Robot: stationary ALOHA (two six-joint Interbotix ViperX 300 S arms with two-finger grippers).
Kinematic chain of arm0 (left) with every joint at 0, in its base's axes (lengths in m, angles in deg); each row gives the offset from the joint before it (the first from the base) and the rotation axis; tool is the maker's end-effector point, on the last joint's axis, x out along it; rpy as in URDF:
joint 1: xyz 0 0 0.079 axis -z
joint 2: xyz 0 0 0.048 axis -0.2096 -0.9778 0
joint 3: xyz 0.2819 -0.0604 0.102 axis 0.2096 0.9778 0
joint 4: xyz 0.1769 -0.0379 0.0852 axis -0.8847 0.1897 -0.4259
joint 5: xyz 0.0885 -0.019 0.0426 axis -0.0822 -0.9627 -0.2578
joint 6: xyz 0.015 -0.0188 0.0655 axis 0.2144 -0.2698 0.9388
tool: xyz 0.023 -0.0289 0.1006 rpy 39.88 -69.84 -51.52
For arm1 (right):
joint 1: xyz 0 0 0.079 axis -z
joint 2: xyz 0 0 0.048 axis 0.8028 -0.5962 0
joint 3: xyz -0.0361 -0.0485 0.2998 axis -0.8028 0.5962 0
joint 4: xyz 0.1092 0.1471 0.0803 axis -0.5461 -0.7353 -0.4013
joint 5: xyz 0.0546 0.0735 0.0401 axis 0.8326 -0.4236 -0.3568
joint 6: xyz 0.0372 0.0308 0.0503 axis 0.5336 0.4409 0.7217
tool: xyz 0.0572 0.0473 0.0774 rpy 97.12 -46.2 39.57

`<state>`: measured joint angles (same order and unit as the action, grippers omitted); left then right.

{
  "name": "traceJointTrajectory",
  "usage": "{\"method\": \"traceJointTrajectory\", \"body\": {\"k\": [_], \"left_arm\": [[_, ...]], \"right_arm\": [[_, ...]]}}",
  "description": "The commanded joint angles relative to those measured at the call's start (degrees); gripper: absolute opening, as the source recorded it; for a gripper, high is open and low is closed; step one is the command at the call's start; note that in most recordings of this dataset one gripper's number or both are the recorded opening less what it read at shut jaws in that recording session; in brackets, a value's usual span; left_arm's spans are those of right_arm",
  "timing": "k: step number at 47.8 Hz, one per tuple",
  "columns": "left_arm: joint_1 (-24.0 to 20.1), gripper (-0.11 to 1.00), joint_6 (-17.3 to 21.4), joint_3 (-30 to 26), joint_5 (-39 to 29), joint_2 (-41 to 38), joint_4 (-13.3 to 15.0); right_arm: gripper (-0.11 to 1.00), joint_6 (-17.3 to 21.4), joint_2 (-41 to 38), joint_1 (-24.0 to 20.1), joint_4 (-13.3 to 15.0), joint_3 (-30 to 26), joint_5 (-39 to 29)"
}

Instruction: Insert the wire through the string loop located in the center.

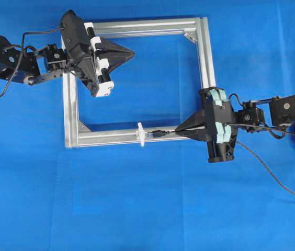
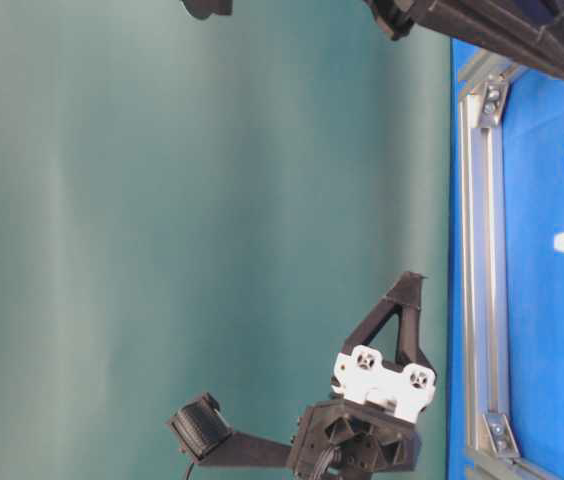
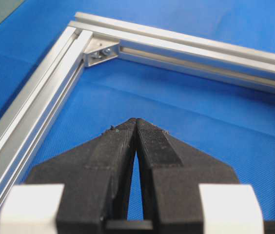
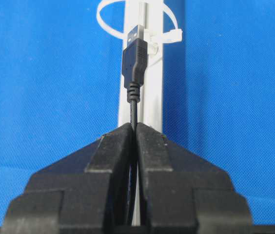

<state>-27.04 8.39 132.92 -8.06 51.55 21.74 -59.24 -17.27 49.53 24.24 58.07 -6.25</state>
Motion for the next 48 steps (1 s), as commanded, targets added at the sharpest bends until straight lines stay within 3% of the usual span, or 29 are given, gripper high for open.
{"method": "traceJointTrajectory", "body": {"k": [1,21,48], "left_arm": [[0.09,0.00,0.00,-0.35,0.35,1.76,-0.09],[0.09,0.00,0.00,-0.35,0.35,1.85,-0.18],[0.09,0.00,0.00,-0.26,0.35,1.76,-0.18]], "right_arm": [[-0.02,0.09,1.14,0.09,-0.09,-0.35,0.44],[-0.02,0.09,0.62,0.09,-0.09,-1.05,0.53],[-0.02,0.09,-7.12,0.09,-0.18,-10.37,0.26]]}}
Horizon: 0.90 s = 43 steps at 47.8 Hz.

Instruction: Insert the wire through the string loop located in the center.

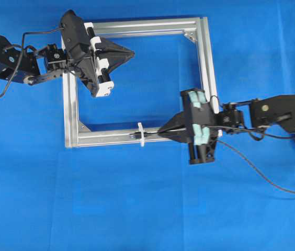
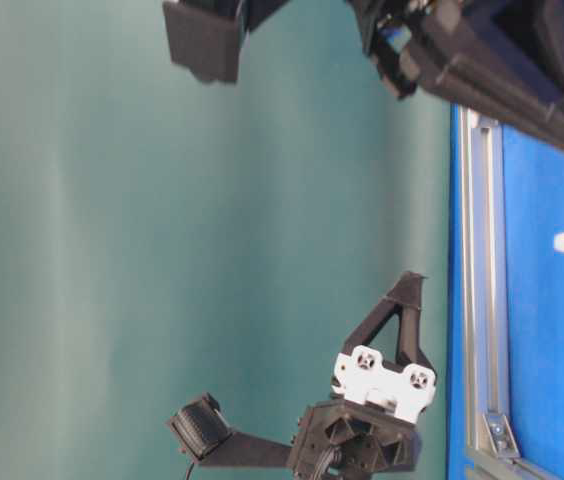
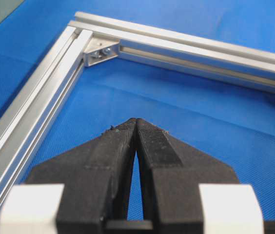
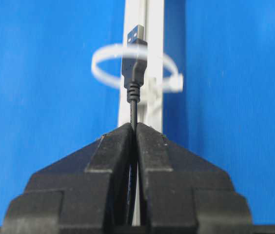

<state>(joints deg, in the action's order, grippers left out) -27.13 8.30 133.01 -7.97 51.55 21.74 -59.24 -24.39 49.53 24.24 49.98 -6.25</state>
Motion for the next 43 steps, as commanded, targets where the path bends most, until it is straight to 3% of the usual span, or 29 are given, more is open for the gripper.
{"method": "traceJointTrajectory", "body": {"k": [1,14,43], "left_arm": [[0.18,0.00,0.09,-0.35,0.26,1.76,-0.18],[0.18,0.00,0.09,0.09,0.26,1.93,-0.18],[0.18,0.00,0.00,0.26,0.26,2.02,-0.09]], "right_arm": [[-0.02,0.09,-0.26,0.09,-0.09,-2.72,0.26],[-0.02,0.09,-3.34,0.09,-0.18,-5.98,0.18],[-0.02,0.09,-3.34,0.09,-0.09,-5.89,0.18]]}}
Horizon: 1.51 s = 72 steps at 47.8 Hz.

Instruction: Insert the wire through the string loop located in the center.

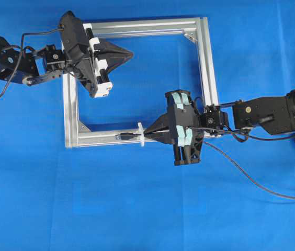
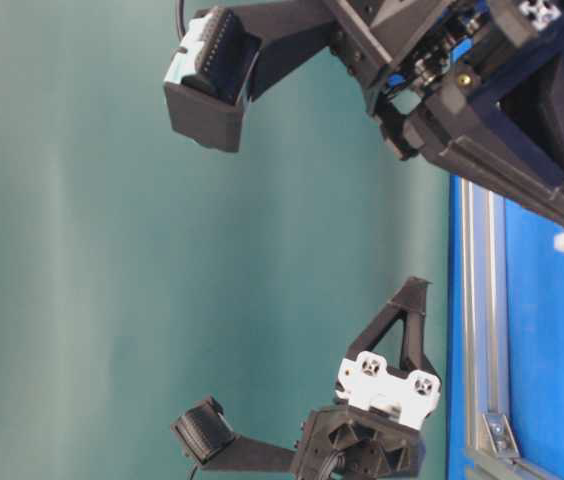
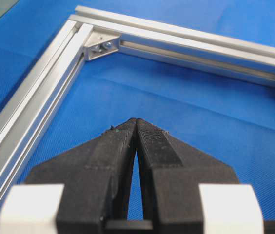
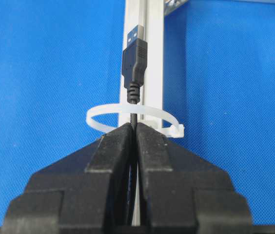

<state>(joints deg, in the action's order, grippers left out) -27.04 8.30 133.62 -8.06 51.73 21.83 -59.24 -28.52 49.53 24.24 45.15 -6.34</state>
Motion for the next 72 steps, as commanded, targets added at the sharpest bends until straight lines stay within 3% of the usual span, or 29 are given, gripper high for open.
{"method": "traceJointTrajectory", "body": {"k": [1,18,37,44,72], "left_arm": [[0.09,0.00,-0.09,-0.35,0.26,1.85,-0.26],[5.36,0.00,-1.32,2.72,-1.58,5.80,-0.26],[19.51,0.00,-3.16,5.27,-2.37,9.32,-0.26],[22.68,0.00,-3.16,5.01,-3.69,9.23,-0.26],[22.76,0.00,-2.29,4.04,-5.10,8.79,-0.62]], "right_arm": [[-0.02,0.09,0.79,0.09,-0.09,-1.05,0.26],[-0.02,0.09,0.79,0.09,-0.09,-1.14,0.26],[-0.02,0.09,0.79,0.09,-0.09,-1.05,0.26],[-0.02,0.09,0.79,0.09,-0.18,-1.14,0.35],[-0.02,0.09,0.79,-0.09,-0.18,-1.05,0.26]]}}
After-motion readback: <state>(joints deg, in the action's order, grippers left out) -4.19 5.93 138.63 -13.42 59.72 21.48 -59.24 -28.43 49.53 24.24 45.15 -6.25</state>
